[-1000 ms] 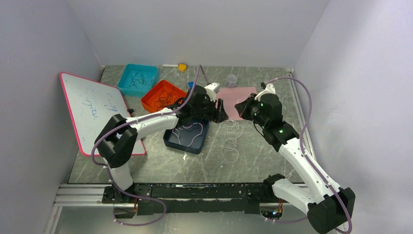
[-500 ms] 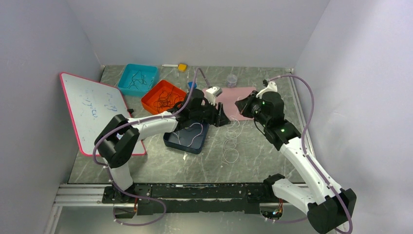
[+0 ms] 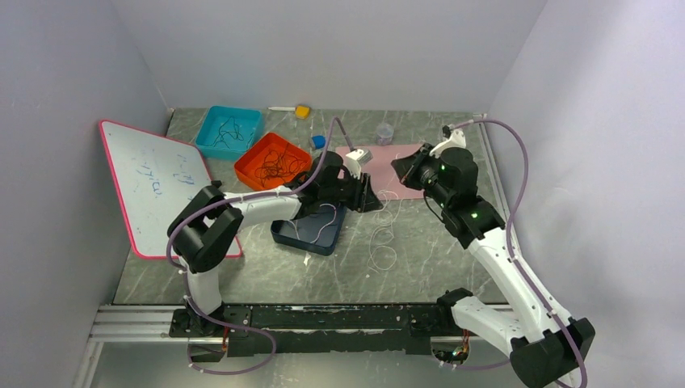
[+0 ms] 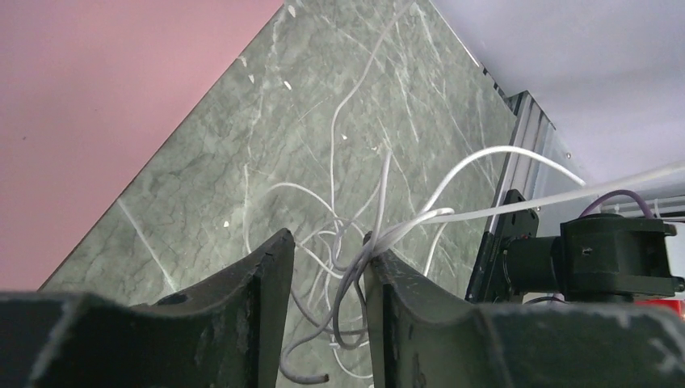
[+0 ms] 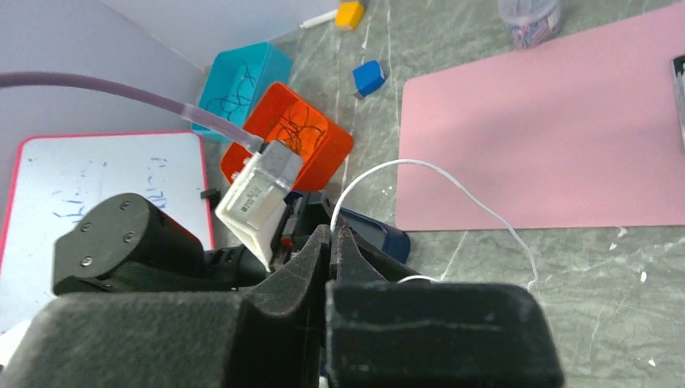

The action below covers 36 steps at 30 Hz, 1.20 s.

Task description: Untangle the cables

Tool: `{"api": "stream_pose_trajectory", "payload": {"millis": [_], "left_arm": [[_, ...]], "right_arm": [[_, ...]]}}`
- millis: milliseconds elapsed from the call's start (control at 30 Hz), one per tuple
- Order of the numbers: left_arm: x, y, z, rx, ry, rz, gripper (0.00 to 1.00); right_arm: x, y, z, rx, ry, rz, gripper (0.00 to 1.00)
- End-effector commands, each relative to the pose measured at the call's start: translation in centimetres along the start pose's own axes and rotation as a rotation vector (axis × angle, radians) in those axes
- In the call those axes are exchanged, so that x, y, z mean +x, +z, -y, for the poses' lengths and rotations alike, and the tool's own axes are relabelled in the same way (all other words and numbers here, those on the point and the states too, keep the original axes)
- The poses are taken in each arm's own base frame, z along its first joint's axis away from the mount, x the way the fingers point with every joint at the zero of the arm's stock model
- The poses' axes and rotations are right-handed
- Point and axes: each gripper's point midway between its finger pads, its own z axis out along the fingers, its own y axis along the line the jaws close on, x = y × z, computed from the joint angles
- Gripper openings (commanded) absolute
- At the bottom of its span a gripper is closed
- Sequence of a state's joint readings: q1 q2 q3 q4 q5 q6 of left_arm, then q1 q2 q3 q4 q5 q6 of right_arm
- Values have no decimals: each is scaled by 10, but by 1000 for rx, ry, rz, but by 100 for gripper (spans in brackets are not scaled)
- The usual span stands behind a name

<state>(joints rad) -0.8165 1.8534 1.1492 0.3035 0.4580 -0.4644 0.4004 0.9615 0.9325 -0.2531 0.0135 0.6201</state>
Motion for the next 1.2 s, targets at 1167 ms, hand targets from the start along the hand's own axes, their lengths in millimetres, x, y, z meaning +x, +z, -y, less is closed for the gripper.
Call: {"api": "stream_pose_trajectory", "payload": {"millis": [1167], "left_arm": [[45, 19, -22, -38, -66, -102, 15]], "right_arm": [[-163, -99, -56, -6, -155, 465, 0]]}}
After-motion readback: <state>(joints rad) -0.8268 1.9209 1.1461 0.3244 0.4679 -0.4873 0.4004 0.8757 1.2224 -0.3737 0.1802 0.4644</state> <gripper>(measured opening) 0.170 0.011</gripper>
